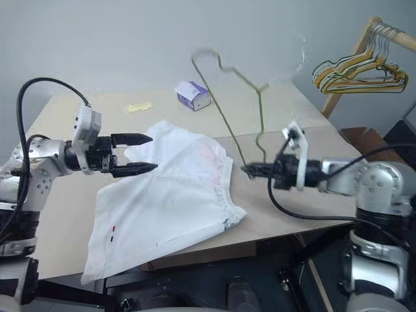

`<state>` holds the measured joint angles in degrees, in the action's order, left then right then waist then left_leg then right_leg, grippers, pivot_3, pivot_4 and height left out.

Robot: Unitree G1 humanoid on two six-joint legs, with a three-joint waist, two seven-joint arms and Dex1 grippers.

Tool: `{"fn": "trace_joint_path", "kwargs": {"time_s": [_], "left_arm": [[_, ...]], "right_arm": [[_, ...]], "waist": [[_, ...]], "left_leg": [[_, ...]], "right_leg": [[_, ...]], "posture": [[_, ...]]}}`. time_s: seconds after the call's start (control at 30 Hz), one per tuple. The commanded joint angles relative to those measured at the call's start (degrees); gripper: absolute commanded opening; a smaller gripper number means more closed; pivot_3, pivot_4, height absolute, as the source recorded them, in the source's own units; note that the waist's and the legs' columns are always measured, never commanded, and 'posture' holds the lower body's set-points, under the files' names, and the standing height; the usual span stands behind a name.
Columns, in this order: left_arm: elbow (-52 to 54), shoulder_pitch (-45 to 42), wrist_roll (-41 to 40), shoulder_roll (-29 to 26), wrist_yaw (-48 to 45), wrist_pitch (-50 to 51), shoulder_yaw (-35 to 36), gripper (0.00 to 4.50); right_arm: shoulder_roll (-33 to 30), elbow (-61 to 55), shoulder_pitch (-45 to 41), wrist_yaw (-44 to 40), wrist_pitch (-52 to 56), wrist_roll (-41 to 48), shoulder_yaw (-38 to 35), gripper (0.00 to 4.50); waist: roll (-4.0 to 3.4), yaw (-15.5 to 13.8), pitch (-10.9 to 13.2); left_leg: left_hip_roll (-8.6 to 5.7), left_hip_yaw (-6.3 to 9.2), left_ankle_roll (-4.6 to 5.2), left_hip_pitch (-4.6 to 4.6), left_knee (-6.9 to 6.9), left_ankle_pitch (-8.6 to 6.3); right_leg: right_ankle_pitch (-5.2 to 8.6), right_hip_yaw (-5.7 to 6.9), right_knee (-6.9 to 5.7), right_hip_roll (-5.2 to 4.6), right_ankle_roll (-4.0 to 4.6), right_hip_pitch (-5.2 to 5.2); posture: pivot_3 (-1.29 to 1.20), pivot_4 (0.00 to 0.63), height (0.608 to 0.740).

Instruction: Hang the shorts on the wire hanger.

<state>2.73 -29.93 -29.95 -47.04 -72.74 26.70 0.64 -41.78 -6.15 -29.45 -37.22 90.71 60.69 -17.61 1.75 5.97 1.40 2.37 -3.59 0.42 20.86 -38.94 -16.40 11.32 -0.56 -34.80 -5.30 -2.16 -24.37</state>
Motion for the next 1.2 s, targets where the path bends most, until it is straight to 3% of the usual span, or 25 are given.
{"fn": "trace_joint_path", "kwargs": {"time_s": [0.03, 0.17, 0.33, 0.7, 1.0, 1.2], "left_arm": [[3.46, 1.58, 2.51, -2.13, -2.26, -1.94, -2.05, 4.48], [4.36, 2.51, 3.60, -1.91, -2.43, -2.51, -3.03, 4.48], [4.74, 2.71, 3.92, -1.41, -1.57, -2.38, -3.51, 4.48], [6.32, 3.42, 4.39, -0.51, -0.07, -2.09, -2.92, 4.48], [6.44, 4.49, 5.99, -0.08, 1.06, -3.09, -3.98, 4.48], [6.50, 4.93, 5.84, 0.24, 1.42, -3.11, -3.69, 4.48]], "right_arm": [[-9.60, 3.69, 6.54, -2.96, 1.79, 9.73, 0.73, 0.00], [-16.44, 7.47, 13.67, -4.12, 1.79, 13.57, 5.51, 0.00], [-19.01, 7.98, 18.91, -7.81, 1.31, 8.86, 8.35, 0.00], [-17.21, 14.96, 14.27, -14.41, -3.08, -2.34, 16.35, 0.00], [-14.13, 14.35, 13.12, -18.31, -5.11, -4.47, 15.71, 0.00], [-16.15, 12.31, 11.93, -22.16, -5.24, -6.01, 18.51, 0.00]], "waist": [[-0.02, -0.40, 0.02], [0.01, -0.38, 0.04], [-0.01, -0.17, 0.03], [0.00, -0.67, 0.04], [0.00, -0.66, 0.03], [-0.01, -0.82, 0.04]], "left_leg": [[0.00, -0.02, 0.02, -0.03, 0.00, -0.01], [0.02, -0.03, 0.06, -0.17, 0.00, -0.04], [0.04, -0.18, 0.06, -0.28, -0.01, -0.03], [0.06, -0.20, 0.07, -0.50, 0.00, -0.04], [0.06, -0.19, 0.07, -0.54, -0.01, -0.04], [0.05, -0.19, 0.07, -0.53, -0.03, -0.04]], "right_leg": [[0.01, -0.02, 0.01, 0.00, 0.00, 0.02], [0.05, -0.02, -0.03, 0.03, 0.00, 0.15], [0.35, -0.26, -0.19, 0.07, -0.34, 0.35], [0.29, -0.27, -0.12, 0.11, -0.45, 0.27], [0.28, -0.26, -0.16, 0.12, -0.45, 0.29], [0.27, -0.26, -0.17, 0.10, -0.45, 0.28]], "posture": [[-0.11, 0.000, 0.740], [-0.12, 0.000, 0.740], [-0.11, 0.000, 0.740], [-0.09, 0.000, 0.740], [-0.08, 0.000, 0.740], [-0.08, 0.000, 0.740]]}}
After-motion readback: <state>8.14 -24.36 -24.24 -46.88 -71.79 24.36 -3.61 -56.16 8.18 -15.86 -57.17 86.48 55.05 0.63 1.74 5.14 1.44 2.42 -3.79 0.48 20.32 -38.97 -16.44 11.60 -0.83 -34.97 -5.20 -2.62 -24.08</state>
